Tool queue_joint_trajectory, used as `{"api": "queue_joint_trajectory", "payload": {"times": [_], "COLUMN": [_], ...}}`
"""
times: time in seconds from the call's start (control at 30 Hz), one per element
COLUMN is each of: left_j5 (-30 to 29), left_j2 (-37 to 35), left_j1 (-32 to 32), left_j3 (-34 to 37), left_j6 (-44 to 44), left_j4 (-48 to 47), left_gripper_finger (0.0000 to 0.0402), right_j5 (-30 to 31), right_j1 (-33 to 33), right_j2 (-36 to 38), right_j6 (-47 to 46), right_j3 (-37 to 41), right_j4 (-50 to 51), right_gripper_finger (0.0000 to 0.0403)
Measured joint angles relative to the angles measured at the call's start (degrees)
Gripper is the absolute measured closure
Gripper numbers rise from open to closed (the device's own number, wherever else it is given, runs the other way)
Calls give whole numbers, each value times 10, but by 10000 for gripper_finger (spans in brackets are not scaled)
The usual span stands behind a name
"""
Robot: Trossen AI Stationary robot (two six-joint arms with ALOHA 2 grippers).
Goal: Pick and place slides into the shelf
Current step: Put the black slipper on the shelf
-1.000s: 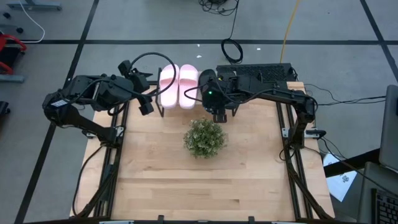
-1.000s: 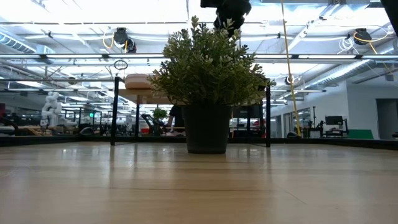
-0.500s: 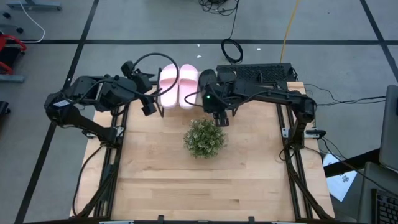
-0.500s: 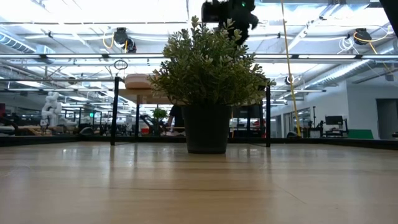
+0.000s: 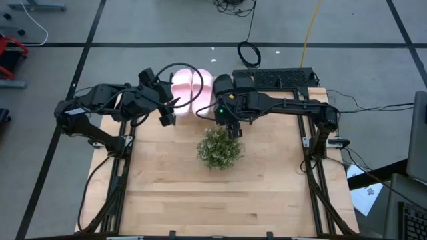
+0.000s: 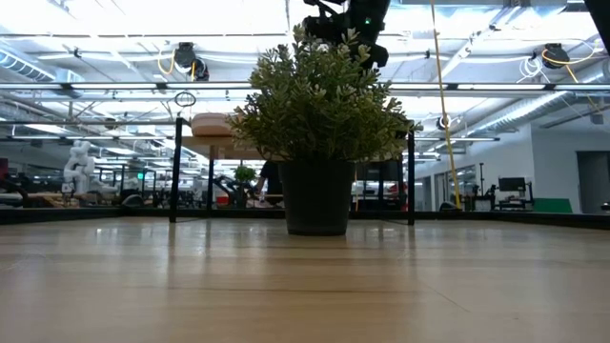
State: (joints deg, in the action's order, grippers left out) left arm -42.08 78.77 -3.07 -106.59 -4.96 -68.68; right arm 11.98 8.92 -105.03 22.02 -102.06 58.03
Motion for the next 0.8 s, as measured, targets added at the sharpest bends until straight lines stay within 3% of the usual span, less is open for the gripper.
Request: {"api": "queue_joint_trajectory", "payload": {"times": [0.8], "left_j5": [-4], "left_j2": [8], "left_j1": [1], "left_j3": [0], "left_j6": [-8], "left_j4": [-1], "left_gripper_finger": [147], "right_j5": [46], "right_j1": [12], "right_j2": [0], "right_j6": [2], "right_j3": [0], "right_j4": [-40], "right_gripper_finger": [206]}}
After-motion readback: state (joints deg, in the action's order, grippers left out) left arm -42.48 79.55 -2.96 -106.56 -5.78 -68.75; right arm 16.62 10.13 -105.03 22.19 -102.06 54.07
